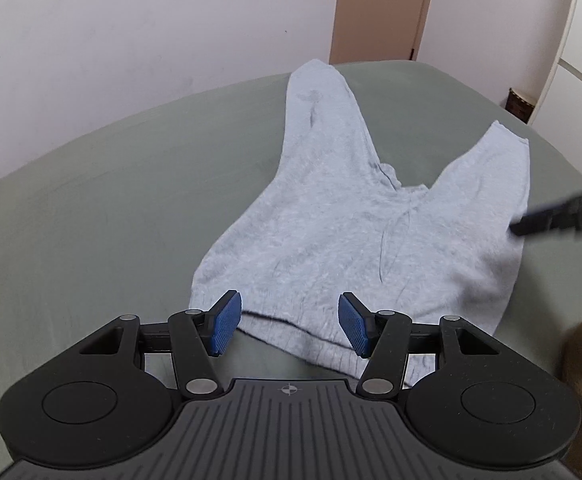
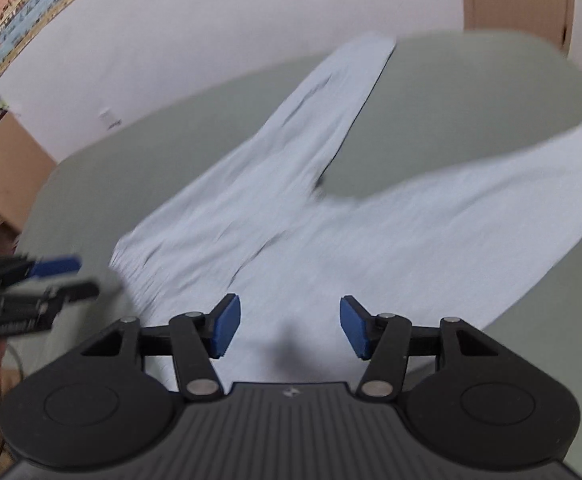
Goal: Fold clothes
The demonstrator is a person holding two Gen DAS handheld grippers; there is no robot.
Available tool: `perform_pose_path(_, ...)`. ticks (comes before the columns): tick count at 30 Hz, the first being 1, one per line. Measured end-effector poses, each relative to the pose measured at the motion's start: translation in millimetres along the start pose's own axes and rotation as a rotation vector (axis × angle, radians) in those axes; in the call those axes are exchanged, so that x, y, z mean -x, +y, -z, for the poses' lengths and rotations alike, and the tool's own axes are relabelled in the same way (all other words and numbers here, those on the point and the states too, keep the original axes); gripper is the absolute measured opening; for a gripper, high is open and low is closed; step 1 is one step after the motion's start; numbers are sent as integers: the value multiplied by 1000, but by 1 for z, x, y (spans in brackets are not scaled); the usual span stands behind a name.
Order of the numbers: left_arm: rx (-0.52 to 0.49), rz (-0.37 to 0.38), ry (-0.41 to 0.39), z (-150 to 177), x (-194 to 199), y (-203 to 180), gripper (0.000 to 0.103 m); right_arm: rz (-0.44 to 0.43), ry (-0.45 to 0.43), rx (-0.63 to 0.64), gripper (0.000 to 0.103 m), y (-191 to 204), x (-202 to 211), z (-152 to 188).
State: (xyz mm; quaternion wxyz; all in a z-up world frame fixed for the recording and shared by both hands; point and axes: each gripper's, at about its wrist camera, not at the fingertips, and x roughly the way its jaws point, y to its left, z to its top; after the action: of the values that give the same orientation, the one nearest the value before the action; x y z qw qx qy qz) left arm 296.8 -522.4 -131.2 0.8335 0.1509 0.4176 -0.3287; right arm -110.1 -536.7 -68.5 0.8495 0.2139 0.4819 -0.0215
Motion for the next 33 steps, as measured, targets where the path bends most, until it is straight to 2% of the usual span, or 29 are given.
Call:
perform_pose_path(4,3,12,-6,2,2,2,53,-23,49,153,58,47,-25,36)
perform_pose_path(12,23,9,-15,4,9,7,53,4,100,501,56,110,-48,68)
perform_pose_path(14,20,9,-15,6,11,6,53,19,134,504,41,111,-60,70)
perform_pose_path(16,16,7,-13,7,12,6,53,23,155,489,31,108,-68,70)
perform_pose_path(19,17,1,-7,8,11,7,53,17,174,462,24,102,-71,69)
perform_pose_path(21,21,-2,-6,7,10,8,53,1,183,443,23,101,-68,67)
perform_pose_path(23,27,-3,-9,6,10,10,53,-52,214,427,23,101,-61,69)
perform_pose_path(25,37,-8,-4,5,8,13,53,-33,232,455,24,102,-63,73)
perform_pose_path(28,47,-14,2,3,4,18,53,-37,250,430,27,97,-67,74)
perform_pose_path(31,54,-18,4,0,0,24,53,-82,244,377,30,92,-57,60)
perform_pose_path(33,69,-19,3,-4,-5,31,53,-108,209,329,30,86,-47,41)
